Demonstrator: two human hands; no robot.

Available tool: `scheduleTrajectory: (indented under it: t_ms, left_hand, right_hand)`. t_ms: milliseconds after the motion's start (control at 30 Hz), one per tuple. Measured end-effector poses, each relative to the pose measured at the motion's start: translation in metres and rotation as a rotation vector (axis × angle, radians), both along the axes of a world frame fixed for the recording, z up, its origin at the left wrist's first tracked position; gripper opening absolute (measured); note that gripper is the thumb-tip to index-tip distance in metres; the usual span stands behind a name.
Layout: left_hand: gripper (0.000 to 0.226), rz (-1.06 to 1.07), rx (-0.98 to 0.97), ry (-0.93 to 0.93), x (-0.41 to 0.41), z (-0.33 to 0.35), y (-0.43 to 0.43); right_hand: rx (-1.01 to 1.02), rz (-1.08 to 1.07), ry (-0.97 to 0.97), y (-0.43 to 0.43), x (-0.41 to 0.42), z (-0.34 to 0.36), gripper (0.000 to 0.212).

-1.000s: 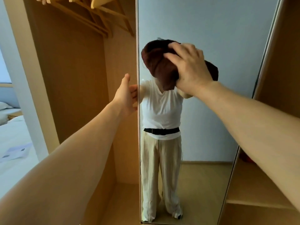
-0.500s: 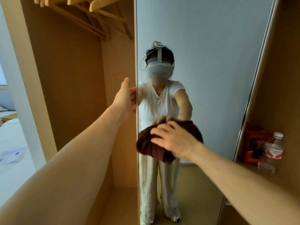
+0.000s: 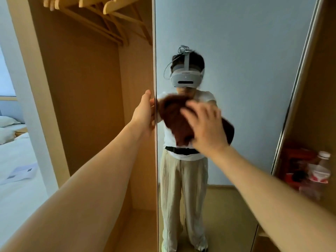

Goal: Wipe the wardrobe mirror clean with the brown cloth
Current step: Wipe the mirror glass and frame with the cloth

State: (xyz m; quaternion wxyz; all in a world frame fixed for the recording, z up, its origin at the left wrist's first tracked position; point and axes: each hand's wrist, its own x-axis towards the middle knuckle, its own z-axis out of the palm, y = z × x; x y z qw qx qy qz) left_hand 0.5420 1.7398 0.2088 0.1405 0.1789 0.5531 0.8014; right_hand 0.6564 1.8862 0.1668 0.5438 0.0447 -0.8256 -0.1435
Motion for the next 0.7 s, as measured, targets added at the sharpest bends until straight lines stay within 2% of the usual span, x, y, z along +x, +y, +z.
scheduleTrajectory:
  t_ms: [133, 200, 267, 367, 533, 600, 700]
  left_hand:
    - [0.066, 0.144, -0.084, -0.018, 0.0, 0.003, 0.006]
    - [0.065, 0.165, -0.096, -0.035, 0.0, 0.004, 0.007]
    - [0.066, 0.192, -0.106, -0.036, 0.002, 0.004, 0.008]
    - [0.063, 0.219, -0.099, -0.035, 0.004, 0.003, 0.008]
    - [0.04, 0.279, -0.118, 0.013, 0.007, 0.002, 0.012]
    - [0.036, 0.328, -0.111, 0.04, 0.009, 0.0, 0.018]
    - [0.049, 0.372, -0.116, 0.065, 0.007, -0.002, 0.021]
  right_hand:
    - [0.213, 0.027, -0.361, 0.005, 0.015, -0.097, 0.059]
    - [0.326, 0.046, -0.506, 0.013, 0.02, -0.098, 0.056]
    - [0.459, 0.058, -0.558, 0.022, 0.022, -0.073, 0.058]
    - [0.498, 0.037, -0.457, 0.037, 0.028, -0.016, 0.058]
    - [0.281, -0.043, -0.125, 0.059, 0.034, 0.077, 0.056]
    - [0.158, -0.03, 0.011, 0.058, 0.03, 0.075, 0.054]
    - [-0.013, -0.043, 0.11, 0.048, 0.021, 0.031, 0.063]
